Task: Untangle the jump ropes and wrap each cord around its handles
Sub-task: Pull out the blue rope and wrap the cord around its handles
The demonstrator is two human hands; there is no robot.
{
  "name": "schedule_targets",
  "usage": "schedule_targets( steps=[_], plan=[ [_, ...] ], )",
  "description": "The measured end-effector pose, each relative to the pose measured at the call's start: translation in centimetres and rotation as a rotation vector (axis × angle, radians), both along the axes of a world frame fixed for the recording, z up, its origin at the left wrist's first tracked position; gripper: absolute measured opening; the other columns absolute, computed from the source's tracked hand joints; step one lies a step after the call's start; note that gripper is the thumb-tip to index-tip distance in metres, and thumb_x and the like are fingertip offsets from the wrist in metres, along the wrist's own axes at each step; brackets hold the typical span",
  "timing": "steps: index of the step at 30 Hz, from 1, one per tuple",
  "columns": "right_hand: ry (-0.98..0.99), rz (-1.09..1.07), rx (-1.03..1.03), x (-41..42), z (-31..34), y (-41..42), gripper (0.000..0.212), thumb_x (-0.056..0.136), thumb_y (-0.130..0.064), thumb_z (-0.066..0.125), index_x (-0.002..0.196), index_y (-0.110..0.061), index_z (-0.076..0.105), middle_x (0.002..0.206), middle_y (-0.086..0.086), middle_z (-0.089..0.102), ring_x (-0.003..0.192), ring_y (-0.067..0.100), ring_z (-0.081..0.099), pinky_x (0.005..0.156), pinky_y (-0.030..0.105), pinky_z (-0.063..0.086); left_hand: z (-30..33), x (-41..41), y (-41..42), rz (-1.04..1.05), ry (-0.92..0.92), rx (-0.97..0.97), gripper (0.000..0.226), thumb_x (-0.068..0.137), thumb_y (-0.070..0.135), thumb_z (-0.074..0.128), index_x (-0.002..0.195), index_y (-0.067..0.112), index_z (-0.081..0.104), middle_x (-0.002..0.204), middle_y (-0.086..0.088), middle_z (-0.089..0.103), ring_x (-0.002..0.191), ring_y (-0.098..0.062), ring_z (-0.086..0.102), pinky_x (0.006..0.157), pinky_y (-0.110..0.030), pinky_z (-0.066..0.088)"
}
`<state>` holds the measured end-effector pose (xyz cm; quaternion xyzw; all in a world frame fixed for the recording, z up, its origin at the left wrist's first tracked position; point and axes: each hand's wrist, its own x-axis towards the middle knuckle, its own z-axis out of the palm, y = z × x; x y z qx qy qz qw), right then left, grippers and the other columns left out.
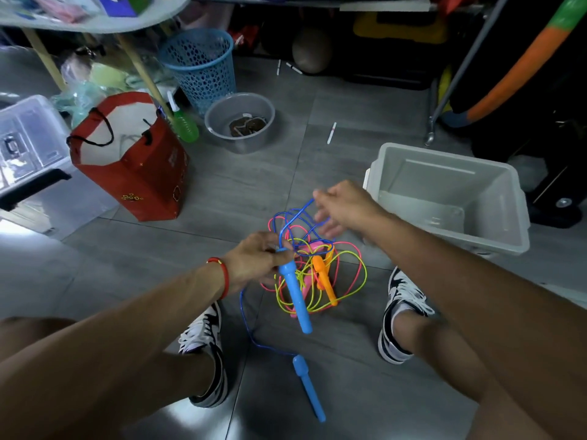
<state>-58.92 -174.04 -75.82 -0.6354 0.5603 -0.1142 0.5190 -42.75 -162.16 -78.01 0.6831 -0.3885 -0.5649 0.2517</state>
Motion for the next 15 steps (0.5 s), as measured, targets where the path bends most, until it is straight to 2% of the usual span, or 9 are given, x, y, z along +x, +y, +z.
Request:
schedule_targets(
  steps=[2, 3, 4, 5, 7, 9, 11, 15],
  plan=[
    [0.423, 0.366, -0.169, -0.5, -2.1, 0.8, 0.028, 0.098, -0.030, 0.051, 0.089, -0.010, 0.068, 0.086, 0.013, 0.071, 0.078, 0.032, 0.071, 0.072, 0.037, 0.058, -0.3, 0.6, 0.3, 0.029, -0.001, 0.056, 0.019, 0.098, 0.013, 0.059, 0.116, 0.005, 0.058, 0.089, -0.009, 0.063, 0.072, -0.022, 0.062, 0.071, -0.042, 0.059],
    [0.580, 0.529, -0.205, -0.4, -3.6, 1.7, 0.023, 0.095, -0.029, 0.052, 0.090, -0.013, 0.068, 0.087, 0.011, 0.069, 0.084, 0.031, 0.069, 0.074, 0.034, 0.055, -0.5, 0.9, 0.5, 0.032, 0.001, 0.083, 0.019, 0.098, 0.013, 0.059, 0.116, 0.007, 0.057, 0.088, -0.008, 0.061, 0.067, -0.020, 0.061, 0.069, -0.042, 0.059],
    [0.653, 0.627, -0.178, -0.3, -5.0, 2.7, 0.020, 0.093, -0.027, 0.053, 0.092, -0.014, 0.068, 0.088, 0.009, 0.066, 0.088, 0.031, 0.067, 0.073, 0.032, 0.052, -0.7, 1.1, 0.7, 0.037, 0.000, 0.111, 0.018, 0.099, 0.014, 0.059, 0.116, 0.009, 0.056, 0.087, -0.008, 0.059, 0.063, -0.018, 0.060, 0.069, -0.042, 0.059],
    [0.665, 0.670, -0.092, -0.3, -6.8, 3.9, 0.020, 0.093, -0.026, 0.053, 0.096, -0.014, 0.069, 0.086, 0.009, 0.063, 0.089, 0.030, 0.064, 0.072, 0.031, 0.049, -0.9, 1.2, 0.9, 0.041, -0.008, 0.137, 0.017, 0.099, 0.014, 0.059, 0.114, 0.011, 0.055, 0.087, -0.007, 0.059, 0.060, -0.017, 0.060, 0.067, -0.041, 0.060],
    [0.584, 0.629, 0.086, -0.5, -10.3, 7.3, 0.024, 0.096, -0.023, 0.052, 0.111, -0.010, 0.067, 0.087, 0.009, 0.059, 0.093, 0.026, 0.059, 0.077, 0.031, 0.044, -1.4, 1.3, 1.3, 0.040, -0.048, 0.181, 0.015, 0.099, 0.014, 0.058, 0.113, 0.014, 0.052, 0.086, -0.009, 0.060, 0.057, -0.017, 0.060, 0.051, -0.031, 0.057],
    [0.565, 0.560, 0.148, -0.9, -14.6, 11.6, 0.030, 0.099, -0.022, 0.050, 0.126, -0.013, 0.061, 0.110, 0.014, 0.063, 0.108, 0.030, 0.060, 0.090, 0.034, 0.045, -2.0, 1.4, 1.8, 0.026, -0.076, 0.233, 0.017, 0.100, 0.011, 0.055, 0.117, 0.011, 0.052, 0.087, -0.013, 0.059, 0.058, -0.020, 0.059, 0.045, -0.030, 0.056],
    [0.581, 0.555, 0.168, -1.3, -18.8, 16.2, 0.035, 0.097, -0.022, 0.051, 0.132, -0.020, 0.058, 0.135, 0.011, 0.058, 0.124, 0.032, 0.056, 0.104, 0.035, 0.045, -2.5, 1.7, 2.2, 0.008, -0.087, 0.272, 0.024, 0.098, 0.008, 0.057, 0.121, 0.008, 0.052, 0.089, -0.014, 0.057, 0.063, -0.021, 0.057, 0.054, -0.035, 0.059],
    [0.572, 0.519, 0.307, -1.6, -23.0, 22.9, 0.044, 0.097, -0.026, 0.048, 0.139, -0.037, 0.051, 0.148, 0.010, 0.036, 0.137, 0.031, 0.040, 0.115, 0.038, 0.034, -3.0, 2.1, 2.9, -0.034, -0.160, 0.299, 0.029, 0.090, -0.001, 0.064, 0.119, -0.001, 0.058, 0.084, -0.017, 0.059, 0.066, -0.024, 0.061, 0.072, -0.042, 0.062]
  ],
)
